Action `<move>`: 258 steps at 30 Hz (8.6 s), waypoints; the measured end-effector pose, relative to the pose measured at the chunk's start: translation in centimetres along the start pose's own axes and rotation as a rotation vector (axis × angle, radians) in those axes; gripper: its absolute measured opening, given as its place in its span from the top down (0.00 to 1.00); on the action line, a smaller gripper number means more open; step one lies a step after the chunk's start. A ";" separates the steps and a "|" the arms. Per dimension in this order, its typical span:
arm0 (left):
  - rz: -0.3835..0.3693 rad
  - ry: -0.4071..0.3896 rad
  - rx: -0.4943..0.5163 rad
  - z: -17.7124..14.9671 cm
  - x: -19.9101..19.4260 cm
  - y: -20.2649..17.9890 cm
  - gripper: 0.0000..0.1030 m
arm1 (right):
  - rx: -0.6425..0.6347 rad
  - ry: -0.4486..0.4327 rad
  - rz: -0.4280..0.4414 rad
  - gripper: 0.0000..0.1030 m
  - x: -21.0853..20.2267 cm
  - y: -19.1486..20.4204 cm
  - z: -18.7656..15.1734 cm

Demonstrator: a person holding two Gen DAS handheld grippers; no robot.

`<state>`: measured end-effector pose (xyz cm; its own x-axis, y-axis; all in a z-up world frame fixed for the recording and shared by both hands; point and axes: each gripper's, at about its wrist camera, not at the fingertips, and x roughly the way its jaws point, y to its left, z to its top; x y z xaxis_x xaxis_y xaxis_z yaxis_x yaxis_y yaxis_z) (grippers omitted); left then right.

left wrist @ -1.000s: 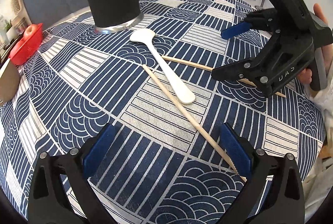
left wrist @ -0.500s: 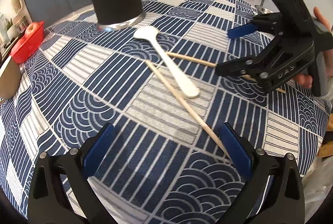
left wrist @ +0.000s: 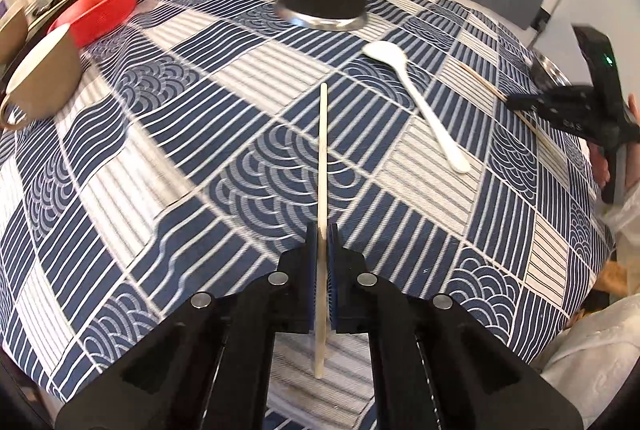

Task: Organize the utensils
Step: 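Lift both chopsticks upright and carry them above the black holder, then lower both chopsticks into the holder and open both grippers, then withdraw both grippers from the holder toward the white spoon on the cloth, then close the right gripper on the white spoon's bowl and lift it, then carry the white spoon above the black holder, handle pointing down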

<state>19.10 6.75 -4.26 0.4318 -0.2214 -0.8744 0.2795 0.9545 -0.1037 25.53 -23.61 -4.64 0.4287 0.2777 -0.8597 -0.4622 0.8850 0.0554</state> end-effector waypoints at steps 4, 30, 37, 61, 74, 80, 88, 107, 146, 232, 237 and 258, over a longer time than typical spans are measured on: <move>0.011 -0.026 -0.059 0.2 -1.1 1.9 0.95 | 0.076 -0.047 0.042 0.96 -1.4 -1.4 -0.2; -0.133 -0.385 -0.102 10.6 -9.5 6.5 0.95 | 0.157 -0.453 0.249 0.96 -9.7 -2.2 12.5; -0.192 -0.456 -0.070 14.4 -10.6 6.2 0.95 | 0.129 -0.520 0.316 0.95 -9.8 -2.0 17.4; -0.498 -0.694 -0.008 26.3 -4.4 4.3 0.95 | 0.138 -0.727 0.467 0.95 -6.4 -1.9 27.8; -0.474 -0.803 -0.108 24.9 -0.4 5.3 0.95 | 0.159 -0.801 0.502 0.95 -0.8 -1.0 29.2; -0.473 -0.802 -0.143 23.8 0.5 5.6 0.95 | 0.141 -0.766 0.484 0.95 -0.2 -0.6 28.4; -0.466 -0.780 -0.130 22.7 -0.2 5.6 0.95 | 0.117 -0.740 0.435 0.96 -1.5 0.4 26.6; -0.322 -0.714 -0.111 18.6 -3.8 3.1 0.68 | 0.104 -0.729 0.308 0.91 -6.4 1.7 21.9; -0.073 -0.416 -0.065 6.4 -2.7 2.7 0.06 | 0.150 -0.273 0.037 0.16 0.8 7.8 11.7; -0.169 -0.139 0.335 11.4 -1.0 -8.7 0.90 | 0.255 -0.394 0.407 0.63 -3.7 4.0 13.0; -0.160 -0.177 0.347 12.9 -3.0 -9.1 0.91 | 0.226 -0.440 0.392 0.63 -6.2 4.0 14.5; -0.161 -0.368 0.386 20.8 -7.1 -7.2 0.94 | 0.118 -0.627 0.308 0.63 -13.0 3.4 21.2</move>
<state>31.82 -2.71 12.52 0.6093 -0.4801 -0.6311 0.6312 0.7754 0.0194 34.83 -16.30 17.45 0.6746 0.6531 -0.3440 -0.5624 0.7566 0.3336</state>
